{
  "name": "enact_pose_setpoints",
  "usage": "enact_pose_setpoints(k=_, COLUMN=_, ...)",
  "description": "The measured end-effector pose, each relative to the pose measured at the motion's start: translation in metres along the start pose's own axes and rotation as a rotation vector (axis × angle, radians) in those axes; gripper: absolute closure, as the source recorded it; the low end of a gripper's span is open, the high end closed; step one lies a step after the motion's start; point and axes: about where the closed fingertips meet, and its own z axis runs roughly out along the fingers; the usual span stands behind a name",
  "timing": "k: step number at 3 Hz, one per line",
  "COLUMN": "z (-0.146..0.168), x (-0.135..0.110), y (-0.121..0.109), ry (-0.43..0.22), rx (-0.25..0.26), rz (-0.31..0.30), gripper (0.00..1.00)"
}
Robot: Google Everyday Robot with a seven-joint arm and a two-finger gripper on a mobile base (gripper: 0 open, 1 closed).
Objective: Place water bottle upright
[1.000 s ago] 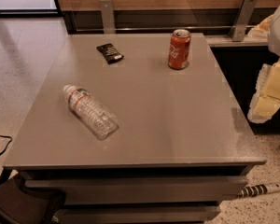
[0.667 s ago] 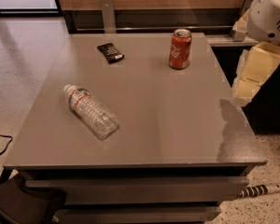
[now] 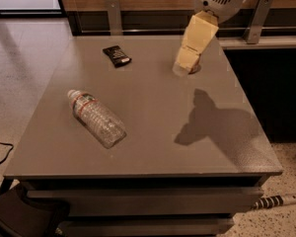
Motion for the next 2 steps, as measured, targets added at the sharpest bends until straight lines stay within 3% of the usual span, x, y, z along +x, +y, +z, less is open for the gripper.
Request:
enact_pose_setpoints(k=1, z=0.017, x=-0.039, y=0.004, ry=0.043, rx=0.002, rz=0.101, gripper=0.00)
enact_pose_setpoints(k=2, z=0.049, x=-0.058, y=0.016, ry=0.094, rx=-0.026, rz=0.274, gripper=0.00)
